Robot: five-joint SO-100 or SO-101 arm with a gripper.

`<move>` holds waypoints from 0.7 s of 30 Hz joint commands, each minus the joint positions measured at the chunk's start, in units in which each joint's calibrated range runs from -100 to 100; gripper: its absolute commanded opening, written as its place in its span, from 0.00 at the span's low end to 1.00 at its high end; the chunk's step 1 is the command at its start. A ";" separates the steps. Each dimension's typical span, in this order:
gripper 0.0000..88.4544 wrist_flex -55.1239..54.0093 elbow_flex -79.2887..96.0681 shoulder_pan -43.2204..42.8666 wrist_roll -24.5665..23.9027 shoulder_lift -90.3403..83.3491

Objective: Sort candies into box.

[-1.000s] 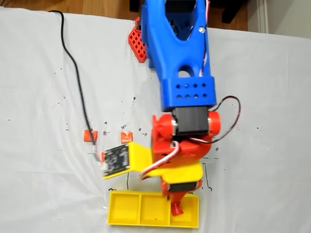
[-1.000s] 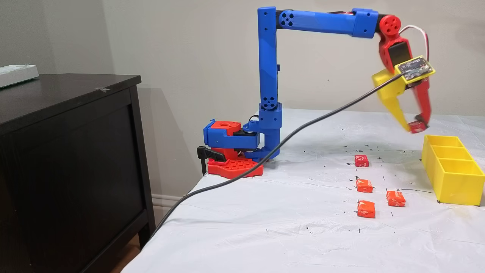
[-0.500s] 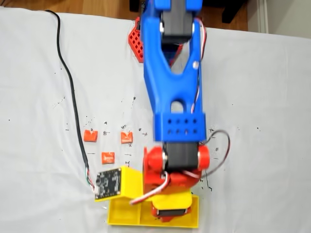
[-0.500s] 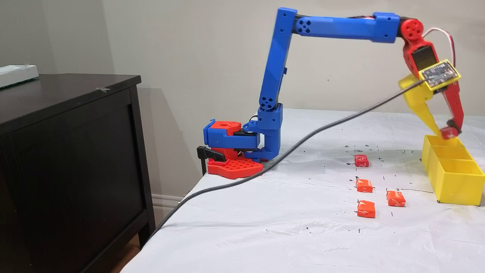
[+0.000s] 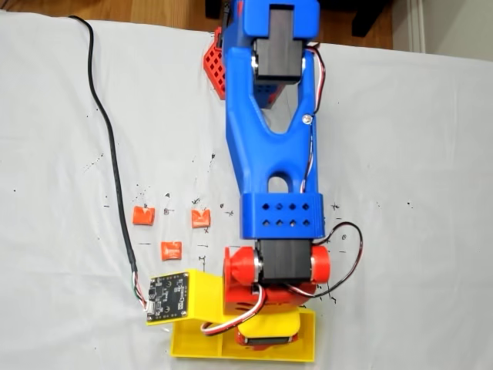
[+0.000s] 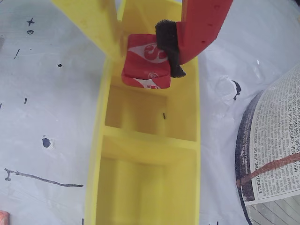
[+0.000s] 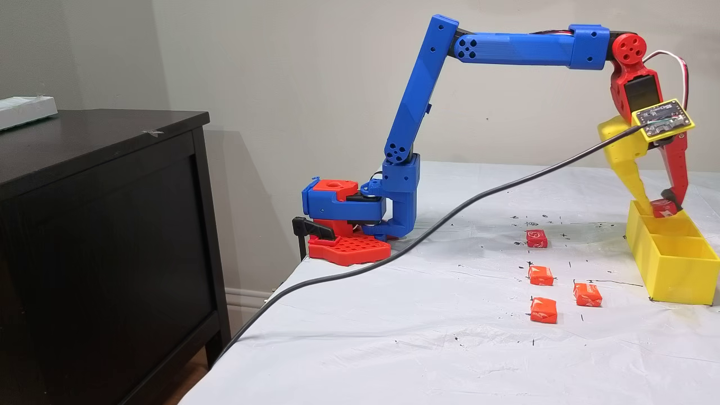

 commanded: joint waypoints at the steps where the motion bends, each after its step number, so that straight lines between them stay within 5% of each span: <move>1: 0.26 0.72 -5.23 -0.04 0.34 -3.10; 15: 0.31 1.54 -5.60 0.59 0.44 -4.88; 21: 0.18 2.03 -4.96 0.59 0.39 -6.40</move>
